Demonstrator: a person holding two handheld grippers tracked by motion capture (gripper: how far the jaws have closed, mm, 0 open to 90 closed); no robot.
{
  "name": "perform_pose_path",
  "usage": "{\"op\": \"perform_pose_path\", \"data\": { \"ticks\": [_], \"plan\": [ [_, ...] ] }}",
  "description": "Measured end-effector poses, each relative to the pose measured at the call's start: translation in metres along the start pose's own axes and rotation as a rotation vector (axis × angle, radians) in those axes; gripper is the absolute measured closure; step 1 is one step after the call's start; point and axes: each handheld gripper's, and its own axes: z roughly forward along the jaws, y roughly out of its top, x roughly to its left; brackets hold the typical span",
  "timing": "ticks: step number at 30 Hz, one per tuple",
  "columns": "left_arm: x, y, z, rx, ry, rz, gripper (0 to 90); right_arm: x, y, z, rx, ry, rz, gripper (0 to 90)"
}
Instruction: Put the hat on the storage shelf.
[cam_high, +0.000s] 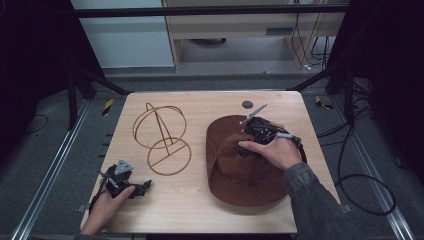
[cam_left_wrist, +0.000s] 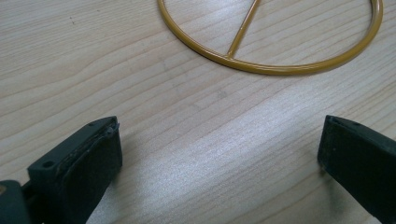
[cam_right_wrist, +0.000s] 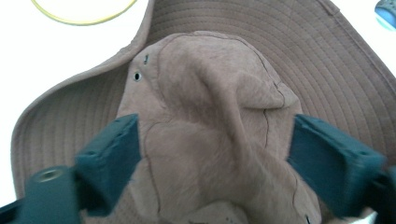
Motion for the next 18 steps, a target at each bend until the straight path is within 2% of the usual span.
{"op": "perform_pose_path", "data": {
  "ticks": [8,9,13,18],
  "plan": [
    [0.0,0.0,0.0,-0.001,0.0,-0.001,0.0,0.001,0.0,0.015,0.033,0.012,-0.001,23.3],
    [0.0,0.0,0.0,-0.001,0.0,-0.001,0.0,0.001,0.0,0.017,0.049,0.0,-0.005,24.0],
    [0.0,0.0,0.0,-0.001,0.0,-0.001,0.0,0.0,0.0,0.017,0.052,0.0,0.015,26.1],
    [0.0,0.0,0.0,-0.001,0.0,-0.001,0.0,-0.002,0.0,0.02,0.061,0.003,0.002,27.4]
  ]
}}
